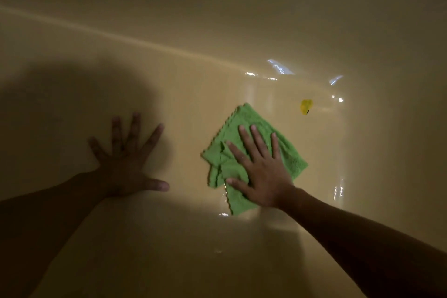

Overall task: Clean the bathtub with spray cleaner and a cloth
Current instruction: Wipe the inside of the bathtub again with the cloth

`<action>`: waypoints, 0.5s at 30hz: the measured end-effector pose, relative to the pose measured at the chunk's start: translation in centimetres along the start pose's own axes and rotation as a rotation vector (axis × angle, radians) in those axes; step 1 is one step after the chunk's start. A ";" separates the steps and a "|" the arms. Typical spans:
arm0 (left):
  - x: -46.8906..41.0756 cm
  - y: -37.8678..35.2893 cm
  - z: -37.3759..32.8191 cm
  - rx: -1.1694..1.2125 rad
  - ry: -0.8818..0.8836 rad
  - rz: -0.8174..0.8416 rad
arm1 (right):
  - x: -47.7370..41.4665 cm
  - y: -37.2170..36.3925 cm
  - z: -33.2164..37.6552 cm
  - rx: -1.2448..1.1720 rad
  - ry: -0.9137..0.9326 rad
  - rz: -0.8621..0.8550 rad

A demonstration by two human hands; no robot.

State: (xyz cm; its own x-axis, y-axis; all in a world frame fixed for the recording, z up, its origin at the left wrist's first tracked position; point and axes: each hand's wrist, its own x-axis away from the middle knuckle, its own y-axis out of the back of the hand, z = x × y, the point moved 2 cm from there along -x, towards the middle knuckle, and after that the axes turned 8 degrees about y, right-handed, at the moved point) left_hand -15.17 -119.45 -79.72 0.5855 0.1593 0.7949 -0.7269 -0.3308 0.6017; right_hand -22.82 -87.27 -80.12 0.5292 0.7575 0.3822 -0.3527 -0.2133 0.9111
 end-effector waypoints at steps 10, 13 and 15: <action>-1.1 0.7 1.5 -0.076 -0.066 -0.081 | 15.2 -3.2 -5.7 -0.111 -0.249 0.242; -1.4 1.2 2.3 -0.114 -0.101 -0.100 | 12.4 -2.3 -9.0 -0.143 -0.508 0.225; -1.7 1.5 2.7 -0.138 -0.122 -0.121 | 8.5 -1.2 -10.5 -0.184 -0.663 0.134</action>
State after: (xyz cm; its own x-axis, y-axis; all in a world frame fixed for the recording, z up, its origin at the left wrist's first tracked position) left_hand -16.25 -122.71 -80.36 0.7045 0.0740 0.7059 -0.6859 -0.1847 0.7039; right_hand -26.02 -74.09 -79.57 0.8107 0.1833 0.5560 -0.5414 -0.1266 0.8312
